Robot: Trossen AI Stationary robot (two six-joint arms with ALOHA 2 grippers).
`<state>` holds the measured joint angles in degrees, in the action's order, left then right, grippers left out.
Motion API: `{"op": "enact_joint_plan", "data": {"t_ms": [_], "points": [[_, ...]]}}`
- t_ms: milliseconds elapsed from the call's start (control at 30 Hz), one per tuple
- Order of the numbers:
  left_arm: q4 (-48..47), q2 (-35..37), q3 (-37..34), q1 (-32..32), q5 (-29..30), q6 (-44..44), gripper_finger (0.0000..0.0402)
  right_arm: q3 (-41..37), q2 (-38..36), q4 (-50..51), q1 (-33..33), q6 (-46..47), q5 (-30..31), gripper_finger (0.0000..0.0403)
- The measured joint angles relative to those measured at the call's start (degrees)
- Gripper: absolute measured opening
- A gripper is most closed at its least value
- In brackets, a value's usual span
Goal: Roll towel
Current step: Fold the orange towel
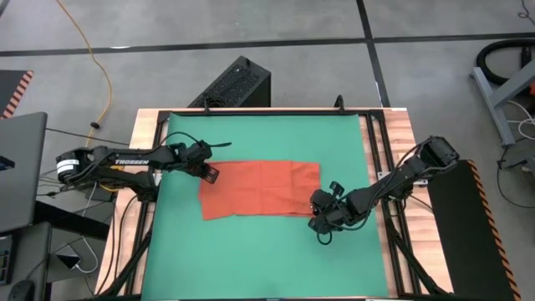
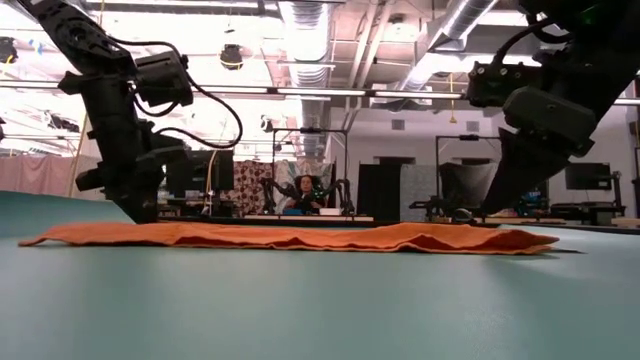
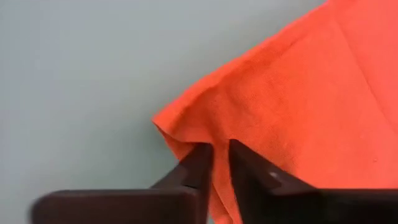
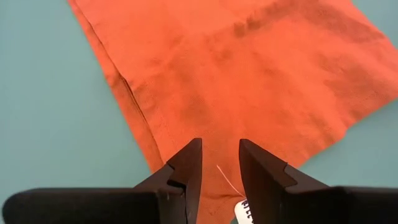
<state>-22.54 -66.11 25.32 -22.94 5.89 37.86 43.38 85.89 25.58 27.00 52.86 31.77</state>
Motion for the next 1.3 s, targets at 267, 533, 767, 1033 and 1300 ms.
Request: {"op": "enact_joint_plan", "data": {"t_ms": [267, 533, 767, 1033, 1300], "points": [[-0.5, 0.2, 0.7, 0.1, -2.1, -0.1, 0.0001, 0.0, 0.0, -0.3, 0.0, 0.0, 0.0, 0.0128], [-6.5, 0.3, 7.5, 1.6, -1.4, -0.9, 0.0000, 0.0, 0.0, -0.4, 0.0, -0.2, 0.0, 0.0128], [-19.5, 0.3, 13.6, 1.8, 4.1, -4.3, 0.0000, 0.0, 0.0, -0.3, 0.0, -0.8, 0.0, 0.0128], [-24.1, 0.3, 15.9, 1.6, 10.4, -8.3, 0.0000, 0.0, 0.0, -0.4, 0.0, -0.9, 0.0, 0.0128], [-25.5, -0.6, 15.6, -0.6, 15.2, -12.3, 0.0000, 0.0, 0.0, -1.1, 0.0, -1.9, -0.6, 0.0128]]}}
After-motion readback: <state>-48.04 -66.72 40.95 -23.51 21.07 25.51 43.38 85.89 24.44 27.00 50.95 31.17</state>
